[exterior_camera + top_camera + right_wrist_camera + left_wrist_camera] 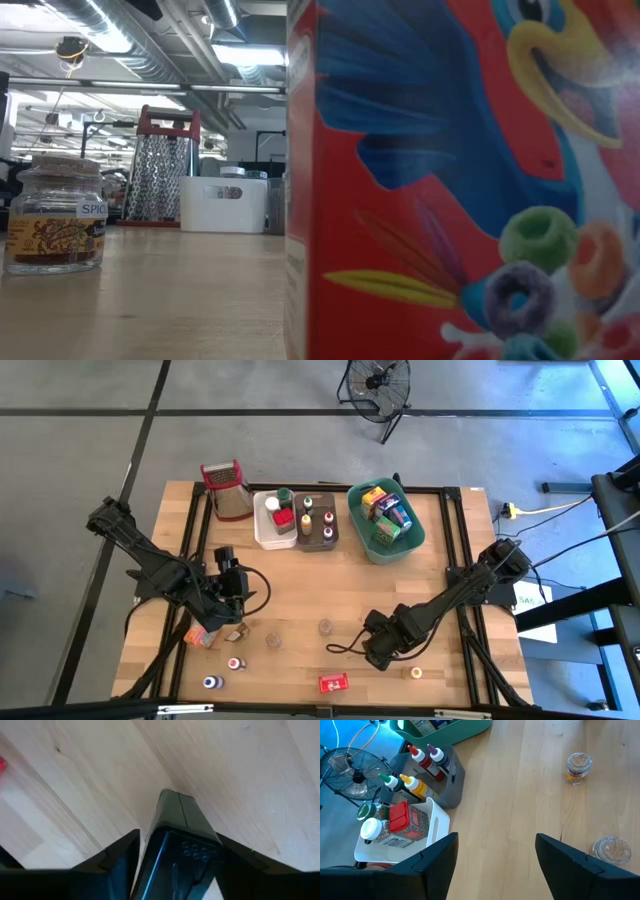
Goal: Pick & Place Kitchen Items
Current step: Put the black spice can into the left white bin
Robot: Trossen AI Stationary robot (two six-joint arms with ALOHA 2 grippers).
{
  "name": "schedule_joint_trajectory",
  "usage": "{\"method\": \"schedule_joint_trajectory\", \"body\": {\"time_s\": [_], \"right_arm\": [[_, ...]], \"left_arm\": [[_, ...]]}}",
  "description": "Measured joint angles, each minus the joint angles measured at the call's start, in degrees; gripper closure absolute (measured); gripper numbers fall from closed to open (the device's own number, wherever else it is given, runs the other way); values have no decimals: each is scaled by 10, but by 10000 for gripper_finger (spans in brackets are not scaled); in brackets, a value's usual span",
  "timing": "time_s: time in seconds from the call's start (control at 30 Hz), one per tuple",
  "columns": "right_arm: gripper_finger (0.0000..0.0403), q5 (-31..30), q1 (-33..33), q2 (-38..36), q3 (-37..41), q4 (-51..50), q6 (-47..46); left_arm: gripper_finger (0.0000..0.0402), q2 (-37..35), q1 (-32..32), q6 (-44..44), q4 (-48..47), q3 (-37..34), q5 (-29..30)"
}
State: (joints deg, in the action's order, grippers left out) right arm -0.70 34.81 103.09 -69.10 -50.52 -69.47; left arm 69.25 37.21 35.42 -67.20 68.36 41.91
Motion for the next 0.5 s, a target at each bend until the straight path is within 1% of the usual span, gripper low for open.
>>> {"method": "schedule_joint_trajectory", "body": {"time_s": [0.27, 0.3, 0.5], "right_arm": [[273, -1, 0, 0, 0, 2, 27], [278, -1, 0, 0, 0, 2, 30], [278, -1, -1, 0, 0, 2, 40]], "left_arm": [[141, 0, 0, -1, 0, 0, 0], [141, 0, 0, -1, 0, 0, 0], [141, 0, 0, 5, 0, 0, 3]]}}
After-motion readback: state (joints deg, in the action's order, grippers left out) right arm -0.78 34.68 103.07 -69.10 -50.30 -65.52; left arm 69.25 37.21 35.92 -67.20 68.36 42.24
